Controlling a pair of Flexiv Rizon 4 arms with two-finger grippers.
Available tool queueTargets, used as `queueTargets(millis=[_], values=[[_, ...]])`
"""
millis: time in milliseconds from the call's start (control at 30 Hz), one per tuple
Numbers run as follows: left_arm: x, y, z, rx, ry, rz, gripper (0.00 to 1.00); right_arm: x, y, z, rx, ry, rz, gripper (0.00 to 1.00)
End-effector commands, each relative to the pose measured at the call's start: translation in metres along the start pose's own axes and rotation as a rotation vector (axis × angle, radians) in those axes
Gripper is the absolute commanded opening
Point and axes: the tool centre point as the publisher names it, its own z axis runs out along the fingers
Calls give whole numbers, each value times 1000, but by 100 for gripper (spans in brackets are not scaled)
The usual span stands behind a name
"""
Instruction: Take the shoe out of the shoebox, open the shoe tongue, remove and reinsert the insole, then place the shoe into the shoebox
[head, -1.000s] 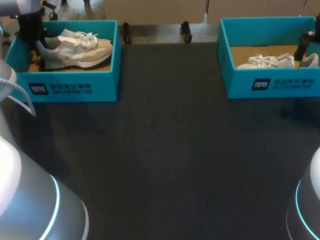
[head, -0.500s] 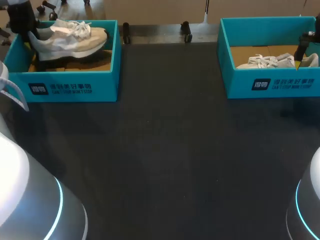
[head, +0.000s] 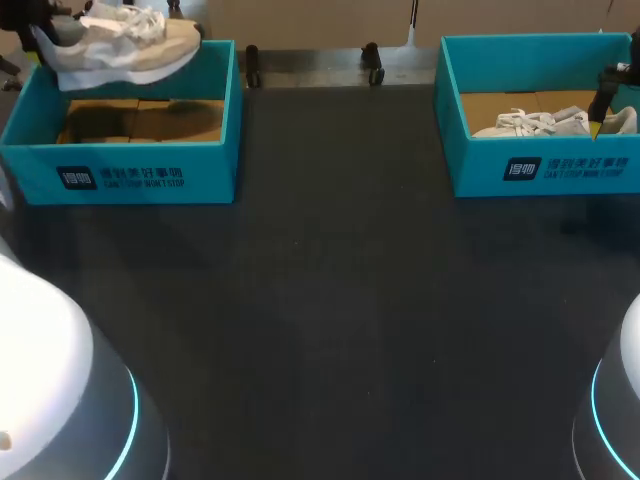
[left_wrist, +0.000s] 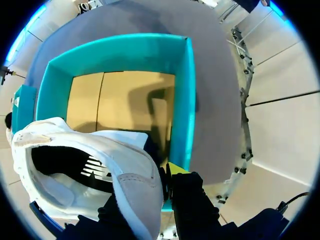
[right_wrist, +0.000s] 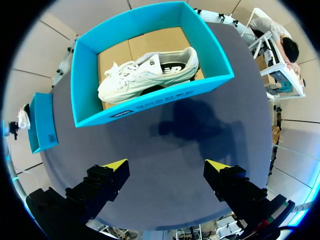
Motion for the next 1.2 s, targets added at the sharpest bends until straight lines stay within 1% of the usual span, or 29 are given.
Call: queueTargets(millis=[33,67,133,233,267,333,367,433,500,533,633,800,900,967,1033,1100,1200], values=[[-2,-47,-43,-74,25,-10,0,0,-1,0,-3,1,2,100],[-2,-53,-48,-77,25,-13,0,0,-1,0,-3,1,2,100],[-3,-67,-57,-113,45,-24,0,0,-1,0,-3,1,2,100],[-6,-94,-69,-157,63,-43,0,0,-1,0,-3,1,2,100],[-7,-100,-71,-161,63,-46,0,0,-1,0,-3,1,2,100],[-10,-120,-76,-171,64,-50,0,0,-1,0,-3,1,2,100],[-12,-127,-77,-171,63,-50,0,0,-1,0,-3,1,2,100],[-18,-148,-80,-182,63,-48,0,0,-1,0,-3,1,2,100],[-23,-164,-81,-185,61,-46,0,0,-1,0,-3,1,2,100],[-27,-176,-82,-188,60,-45,0,0,-1,0,-3,1,2,100],[-37,-203,-81,-205,62,-43,0,0,-1,0,-3,1,2,100],[-55,-239,-77,-230,61,-54,0,0,-1,0,-3,1,2,100],[-64,-255,-72,-253,64,-58,0,0,-1,0,-3,1,2,100],[-71,-268,-68,-289,80,-65,0,0,-1,0,-3,1,2,100],[-76,-279,-66,-287,76,-56,0,0,-1,0,-3,1,2,100],[-80,-290,-65,-309,77,-57,0,0,-1,0,-3,1,2,100],[-86,-304,-64,-323,76,-58,0,0,-1,0,-3,1,2,100]])
